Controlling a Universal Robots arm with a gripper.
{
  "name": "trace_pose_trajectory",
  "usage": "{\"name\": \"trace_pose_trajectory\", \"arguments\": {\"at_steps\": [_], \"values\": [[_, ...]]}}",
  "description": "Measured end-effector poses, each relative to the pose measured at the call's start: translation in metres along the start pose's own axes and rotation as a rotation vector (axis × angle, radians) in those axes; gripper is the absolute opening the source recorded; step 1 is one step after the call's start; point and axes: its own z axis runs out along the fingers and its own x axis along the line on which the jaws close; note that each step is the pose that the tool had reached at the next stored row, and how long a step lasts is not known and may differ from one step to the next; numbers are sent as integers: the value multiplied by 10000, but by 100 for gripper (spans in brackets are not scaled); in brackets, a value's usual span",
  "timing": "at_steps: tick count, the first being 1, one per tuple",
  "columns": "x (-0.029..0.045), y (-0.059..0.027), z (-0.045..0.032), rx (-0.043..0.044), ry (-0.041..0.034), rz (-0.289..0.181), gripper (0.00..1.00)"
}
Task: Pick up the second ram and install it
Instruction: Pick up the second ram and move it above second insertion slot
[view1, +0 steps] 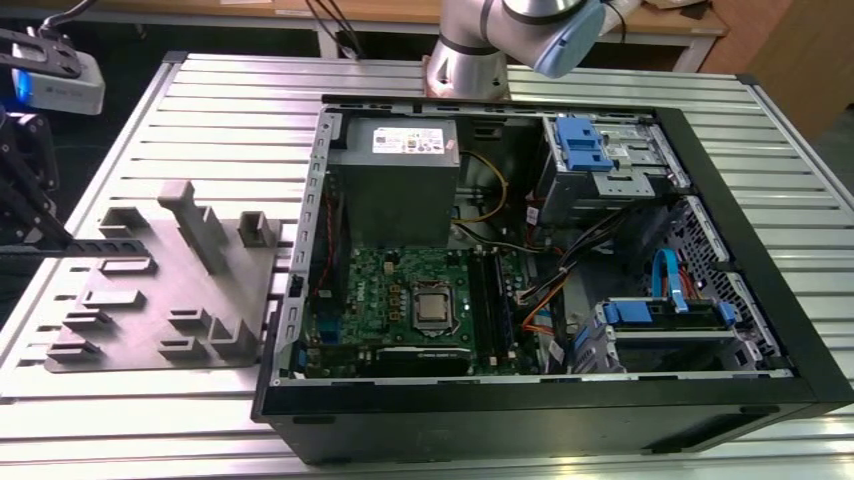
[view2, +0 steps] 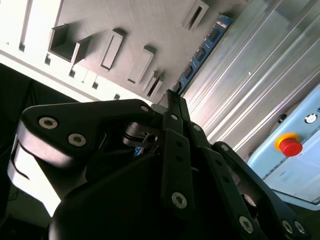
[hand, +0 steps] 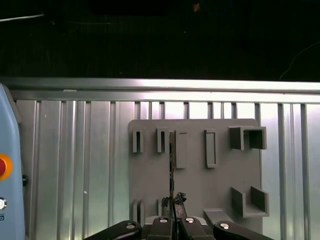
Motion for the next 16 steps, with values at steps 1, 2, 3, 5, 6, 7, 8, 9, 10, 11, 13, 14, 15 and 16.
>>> {"name": "trace_pose_trajectory", "arguments": {"at_steps": [1, 2, 3, 5, 6, 7, 8, 9, 10, 11, 13, 14, 15, 16], "values": [[0, 1, -13, -1, -1, 0, 8], [-1, 1, -23, 0, -4, 0, 8], [-1, 2, -36, 0, -6, 0, 8], [-3, 3, -67, 0, -10, 0, 8], [-3, 4, -84, -1, -11, 0, 8], [-4, 5, -102, 0, -15, 0, 8], [-5, 6, -118, 0, -19, -1, 8], [-5, 6, -136, 0, -22, -1, 8], [-6, 7, -154, -1, -25, -1, 8], [-7, 8, -174, -2, -28, -1, 8], [-8, 10, -210, -1, -36, -1, 8], [-9, 10, -225, 1, -40, -1, 8], [-9, 11, -241, 0, -43, -2, 8], [-10, 12, -258, -1, -45, -2, 8]]}}
